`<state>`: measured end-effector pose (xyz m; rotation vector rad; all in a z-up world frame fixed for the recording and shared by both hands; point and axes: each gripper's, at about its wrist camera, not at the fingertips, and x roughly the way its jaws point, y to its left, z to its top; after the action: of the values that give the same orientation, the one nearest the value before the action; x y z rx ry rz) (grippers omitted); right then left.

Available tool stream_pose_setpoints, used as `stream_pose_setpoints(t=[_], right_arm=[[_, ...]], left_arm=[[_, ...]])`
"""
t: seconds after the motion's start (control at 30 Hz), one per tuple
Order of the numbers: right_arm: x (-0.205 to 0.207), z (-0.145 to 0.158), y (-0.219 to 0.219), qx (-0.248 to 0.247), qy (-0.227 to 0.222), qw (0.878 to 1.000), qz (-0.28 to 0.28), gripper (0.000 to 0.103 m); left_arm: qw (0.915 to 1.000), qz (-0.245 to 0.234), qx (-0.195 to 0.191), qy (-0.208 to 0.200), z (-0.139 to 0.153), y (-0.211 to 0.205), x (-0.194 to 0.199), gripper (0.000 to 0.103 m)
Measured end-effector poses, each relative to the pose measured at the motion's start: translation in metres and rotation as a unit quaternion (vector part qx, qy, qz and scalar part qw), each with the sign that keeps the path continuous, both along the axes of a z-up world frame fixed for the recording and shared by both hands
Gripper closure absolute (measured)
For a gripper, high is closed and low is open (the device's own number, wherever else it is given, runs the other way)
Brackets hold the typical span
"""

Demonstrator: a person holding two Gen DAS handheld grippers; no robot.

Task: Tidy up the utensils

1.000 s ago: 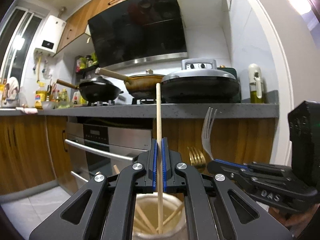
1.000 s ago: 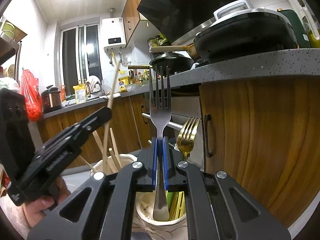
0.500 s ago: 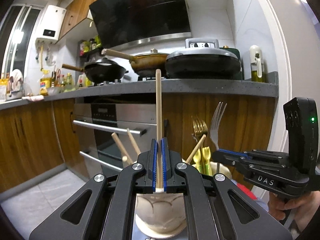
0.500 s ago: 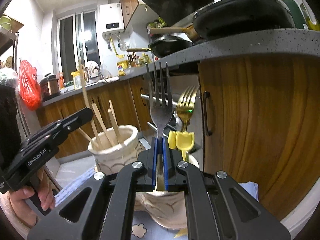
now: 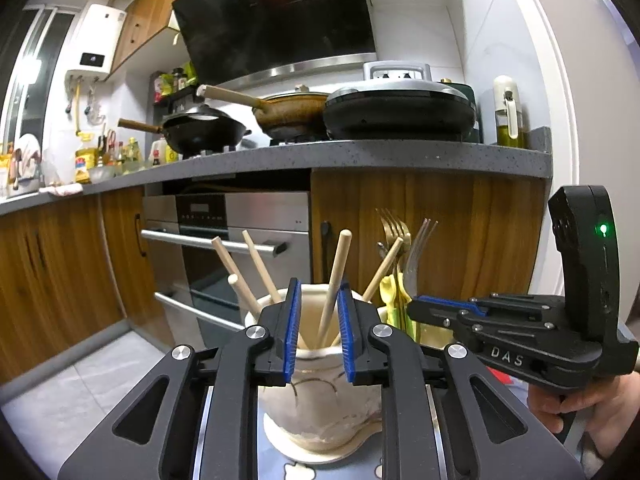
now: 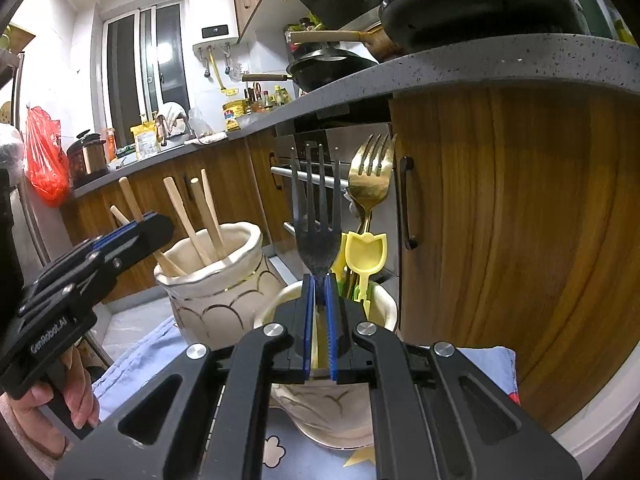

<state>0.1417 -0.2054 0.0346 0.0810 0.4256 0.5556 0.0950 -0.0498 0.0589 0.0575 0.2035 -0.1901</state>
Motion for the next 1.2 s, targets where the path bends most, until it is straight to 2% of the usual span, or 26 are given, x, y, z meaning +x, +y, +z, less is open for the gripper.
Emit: stream_pose_setpoints(t=[0.07, 0.1, 0.17, 0.3, 0.37, 0.6, 0.73, 0.9, 0.93, 1.03, 1.2], right_arm=[[-0.002, 0.001, 0.000, -0.002, -0.003, 1.000, -0.005, 0.094], [-0.004, 0.001, 0.000, -0.003, -0.003, 1.000, -0.007, 0.088], [-0.008, 0.001, -0.001, -0.001, -0.004, 1.000, -0.011, 0.066], [-0.022, 0.004, -0.001, -0.012, -0.017, 1.000, -0.022, 0.065], [-0.029, 0.002, -0.001, -0.017, -0.017, 0.999, -0.026, 0.055], [-0.060, -0.007, -0.008, -0.040, -0.014, 0.998, -0.040, 0.044], [-0.074, -0.013, -0.014, -0.040, -0.005, 0.998, -0.046, 0.037], [-0.090, -0.022, -0.021, -0.042, 0.000, 0.997, -0.058, 0.020], [-0.093, -0.024, -0.022, -0.041, -0.001, 0.997, -0.061, 0.014], [-0.100, -0.030, -0.027, -0.033, -0.003, 0.997, -0.067, 0.006], [-0.113, -0.032, -0.027, -0.035, -0.035, 0.994, -0.094, 0.005]], left_arm=[[1.0000, 0.003, 0.003, -0.001, -0.001, 0.000, -0.004, 0.081], [1.0000, 0.003, 0.002, 0.000, -0.002, 0.001, -0.005, 0.077], [1.0000, 0.004, -0.002, 0.000, -0.002, 0.002, -0.010, 0.072], [0.9999, 0.011, -0.002, 0.003, -0.004, 0.006, -0.022, 0.069], [0.9999, 0.012, -0.008, 0.008, -0.007, 0.010, -0.029, 0.058], [0.9993, 0.025, -0.013, 0.024, -0.019, 0.020, -0.053, 0.047], [0.9988, 0.029, -0.018, 0.035, -0.025, 0.025, -0.066, 0.034], [0.9985, 0.041, -0.014, 0.035, -0.028, 0.028, -0.076, 0.018], [0.9985, 0.043, -0.011, 0.033, -0.029, 0.028, -0.078, 0.016], [0.9984, 0.048, -0.006, 0.029, -0.033, 0.027, -0.082, 0.011], [0.9981, 0.055, 0.003, 0.028, -0.041, 0.029, -0.083, 0.008]])
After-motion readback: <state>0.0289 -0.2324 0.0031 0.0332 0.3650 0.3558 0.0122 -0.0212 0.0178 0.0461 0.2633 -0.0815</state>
